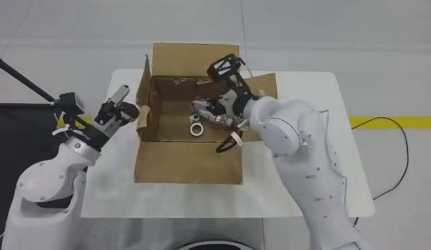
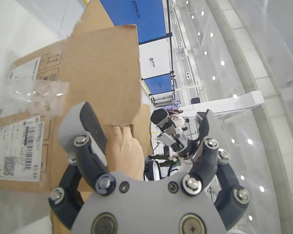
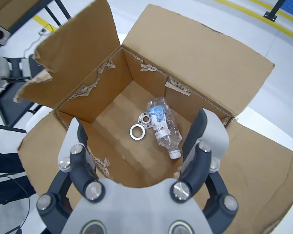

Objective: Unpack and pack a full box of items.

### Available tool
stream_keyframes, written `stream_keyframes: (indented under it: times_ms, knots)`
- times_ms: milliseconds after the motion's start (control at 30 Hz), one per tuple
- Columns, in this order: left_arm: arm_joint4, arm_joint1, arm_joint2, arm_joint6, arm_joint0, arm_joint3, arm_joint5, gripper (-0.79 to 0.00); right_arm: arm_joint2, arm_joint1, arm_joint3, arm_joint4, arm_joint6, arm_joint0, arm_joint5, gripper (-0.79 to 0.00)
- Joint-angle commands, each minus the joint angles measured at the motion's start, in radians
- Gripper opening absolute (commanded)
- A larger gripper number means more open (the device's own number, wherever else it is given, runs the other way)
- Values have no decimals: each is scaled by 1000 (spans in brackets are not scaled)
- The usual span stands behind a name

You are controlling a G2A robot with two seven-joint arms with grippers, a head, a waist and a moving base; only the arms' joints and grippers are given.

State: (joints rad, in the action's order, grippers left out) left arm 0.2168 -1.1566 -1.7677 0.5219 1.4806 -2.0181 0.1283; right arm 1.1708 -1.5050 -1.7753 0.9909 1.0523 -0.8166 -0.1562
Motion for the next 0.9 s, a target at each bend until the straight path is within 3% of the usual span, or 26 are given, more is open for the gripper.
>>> stream_keyframes:
  times_ms: [0,433,633,867]
  knots:
    - [-17,1,20,6,-4,-2,5,0,68,10,-31,-49,-6,-36,-27,0]
    - [-96,7,110,55,-27,15,18,0,448,65,-78,-403,3,-184,-62,0]
    - [-113,8,141,45,-45,40,27,0,551,90,51,-530,78,-171,-55,0]
    - [-134,9,175,33,-64,67,39,0,573,118,259,-620,179,-97,-78,0]
